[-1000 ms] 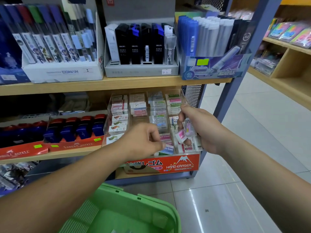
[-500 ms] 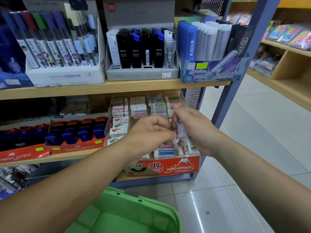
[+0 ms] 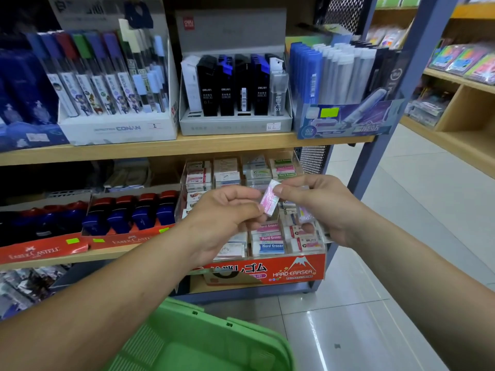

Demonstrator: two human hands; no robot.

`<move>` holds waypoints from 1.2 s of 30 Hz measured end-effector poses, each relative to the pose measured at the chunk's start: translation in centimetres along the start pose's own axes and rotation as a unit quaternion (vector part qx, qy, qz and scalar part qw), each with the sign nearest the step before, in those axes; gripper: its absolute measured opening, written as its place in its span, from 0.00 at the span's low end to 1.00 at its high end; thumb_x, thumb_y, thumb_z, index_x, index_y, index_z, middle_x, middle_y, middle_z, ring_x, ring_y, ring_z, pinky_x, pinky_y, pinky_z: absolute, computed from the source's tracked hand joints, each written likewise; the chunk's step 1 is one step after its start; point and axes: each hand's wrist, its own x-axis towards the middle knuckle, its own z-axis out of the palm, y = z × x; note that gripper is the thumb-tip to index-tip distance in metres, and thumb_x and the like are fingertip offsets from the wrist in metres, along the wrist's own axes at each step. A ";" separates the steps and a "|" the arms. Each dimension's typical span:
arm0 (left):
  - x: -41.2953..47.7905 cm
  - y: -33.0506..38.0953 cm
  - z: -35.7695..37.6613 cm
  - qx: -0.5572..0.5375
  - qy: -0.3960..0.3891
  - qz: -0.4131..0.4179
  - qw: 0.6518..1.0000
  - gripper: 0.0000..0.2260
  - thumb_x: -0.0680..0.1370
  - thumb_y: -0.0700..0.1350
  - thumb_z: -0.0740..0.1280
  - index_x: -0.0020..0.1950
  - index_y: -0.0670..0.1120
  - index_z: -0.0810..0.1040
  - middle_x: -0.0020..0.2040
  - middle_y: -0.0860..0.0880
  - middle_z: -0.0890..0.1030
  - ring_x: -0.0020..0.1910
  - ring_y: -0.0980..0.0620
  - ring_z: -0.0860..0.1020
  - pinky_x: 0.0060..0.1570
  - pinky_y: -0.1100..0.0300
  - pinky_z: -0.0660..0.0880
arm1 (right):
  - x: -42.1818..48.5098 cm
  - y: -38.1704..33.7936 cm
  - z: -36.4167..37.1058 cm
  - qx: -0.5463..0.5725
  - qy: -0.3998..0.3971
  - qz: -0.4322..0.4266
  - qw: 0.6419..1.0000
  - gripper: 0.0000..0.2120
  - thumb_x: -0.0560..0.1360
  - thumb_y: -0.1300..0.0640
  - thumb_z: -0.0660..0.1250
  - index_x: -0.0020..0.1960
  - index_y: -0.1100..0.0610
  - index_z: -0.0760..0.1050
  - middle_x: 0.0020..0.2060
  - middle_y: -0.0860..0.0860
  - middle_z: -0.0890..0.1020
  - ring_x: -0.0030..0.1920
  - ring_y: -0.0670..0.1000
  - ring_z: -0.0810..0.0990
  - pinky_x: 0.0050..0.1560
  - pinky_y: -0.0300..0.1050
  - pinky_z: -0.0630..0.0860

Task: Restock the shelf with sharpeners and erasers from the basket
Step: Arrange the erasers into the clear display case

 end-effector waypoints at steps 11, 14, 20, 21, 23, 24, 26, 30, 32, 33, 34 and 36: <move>-0.2 -0.5 -3.2 0.248 0.052 0.075 0.964 0.07 0.77 0.39 0.75 0.52 0.50 0.84 0.42 0.49 0.87 0.42 0.54 0.85 0.39 0.68 0.79 | 2.0 -0.7 1.7 -0.309 -0.059 -0.096 0.944 0.12 0.74 0.56 0.79 0.57 0.48 0.87 0.56 0.43 0.85 0.55 0.45 0.83 0.63 0.52 0.81; -0.7 -0.8 -3.9 0.270 0.040 0.076 0.959 0.08 0.78 0.39 0.74 0.54 0.49 0.83 0.42 0.49 0.87 0.40 0.55 0.85 0.40 0.66 0.81 | 3.0 -0.5 2.7 -0.417 -0.074 -0.092 0.901 0.06 0.71 0.54 0.81 0.48 0.47 0.88 0.48 0.38 0.85 0.51 0.42 0.81 0.67 0.56 0.77; -1.2 -0.4 -5.1 0.266 0.032 0.081 0.960 0.07 0.79 0.39 0.73 0.55 0.48 0.83 0.40 0.48 0.86 0.30 0.61 0.81 0.28 0.71 0.72 | 3.7 0.9 4.2 -0.485 -0.127 -0.090 0.861 0.04 0.76 0.52 0.76 0.49 0.44 0.88 0.46 0.38 0.86 0.49 0.44 0.82 0.57 0.49 0.82; -1.2 -0.3 -5.2 0.266 0.032 0.083 0.960 0.07 0.79 0.39 0.73 0.55 0.48 0.83 0.40 0.48 0.86 0.32 0.59 0.82 0.29 0.70 0.73 | 3.8 1.2 4.4 -0.490 -0.129 -0.091 0.857 0.04 0.76 0.52 0.76 0.49 0.44 0.88 0.46 0.38 0.87 0.49 0.43 0.83 0.57 0.49 0.82; -1.3 -0.3 -5.3 0.268 0.029 0.087 0.959 0.07 0.79 0.39 0.73 0.55 0.48 0.83 0.40 0.49 0.86 0.34 0.58 0.84 0.30 0.69 0.74 | 3.9 1.3 4.6 -0.491 -0.142 -0.097 0.854 0.03 0.77 0.51 0.76 0.49 0.45 0.88 0.45 0.38 0.87 0.47 0.42 0.83 0.54 0.46 0.82; -1.3 -0.3 -5.2 0.270 0.028 0.089 0.958 0.06 0.79 0.39 0.73 0.55 0.48 0.83 0.39 0.49 0.85 0.33 0.59 0.83 0.29 0.70 0.73 | 3.6 1.2 4.6 -0.483 -0.142 -0.101 0.858 0.03 0.77 0.50 0.75 0.49 0.46 0.88 0.44 0.38 0.86 0.46 0.42 0.82 0.50 0.43 0.81; -1.5 -0.3 -5.1 0.269 0.027 0.097 0.958 0.05 0.79 0.40 0.72 0.54 0.48 0.83 0.39 0.50 0.85 0.32 0.59 0.82 0.30 0.69 0.75 | 3.1 0.8 4.4 -0.425 -0.100 -0.117 0.892 0.08 0.80 0.47 0.72 0.47 0.48 0.87 0.39 0.42 0.85 0.41 0.44 0.82 0.41 0.41 0.79; -2.2 -0.6 -3.8 0.266 -0.007 0.104 0.958 0.06 0.75 0.49 0.77 0.49 0.50 0.84 0.41 0.47 0.85 0.39 0.54 0.83 0.43 0.55 0.82 | 2.3 -0.3 4.6 -0.160 0.030 -0.084 0.983 0.25 0.78 0.31 0.63 0.42 0.51 0.84 0.38 0.49 0.82 0.39 0.53 0.79 0.42 0.51 0.74; -2.6 -0.8 -2.7 0.238 -0.020 0.095 0.966 0.12 0.73 0.52 0.79 0.48 0.47 0.83 0.41 0.44 0.85 0.37 0.52 0.82 0.44 0.49 0.82 | 2.0 -0.7 5.5 -0.124 0.052 -0.057 0.989 0.28 0.76 0.27 0.60 0.39 0.51 0.82 0.40 0.51 0.80 0.44 0.54 0.77 0.48 0.53 0.73; -2.8 -0.8 -2.2 0.222 -0.019 0.093 0.970 0.14 0.72 0.52 0.80 0.49 0.46 0.82 0.41 0.43 0.85 0.37 0.50 0.82 0.45 0.46 0.82 | 1.8 -0.8 5.9 -0.111 0.042 -0.047 0.992 0.28 0.78 0.28 0.60 0.39 0.51 0.80 0.40 0.52 0.79 0.45 0.54 0.76 0.50 0.53 0.73; -2.9 -0.6 -1.7 0.208 -0.017 0.093 0.974 0.15 0.72 0.52 0.80 0.50 0.45 0.81 0.42 0.41 0.85 0.38 0.48 0.83 0.45 0.45 0.82 | 1.4 -1.0 6.5 -0.083 0.026 -0.038 0.995 0.27 0.80 0.31 0.60 0.39 0.52 0.79 0.40 0.53 0.78 0.45 0.54 0.76 0.50 0.52 0.72; -3.0 -0.3 -1.2 0.185 -0.008 0.091 0.978 0.17 0.72 0.50 0.80 0.54 0.43 0.79 0.44 0.39 0.85 0.39 0.47 0.84 0.39 0.49 0.81 | 0.7 -1.2 7.0 -0.049 -0.005 -0.040 0.998 0.25 0.83 0.36 0.59 0.40 0.53 0.77 0.39 0.56 0.75 0.42 0.54 0.75 0.47 0.49 0.72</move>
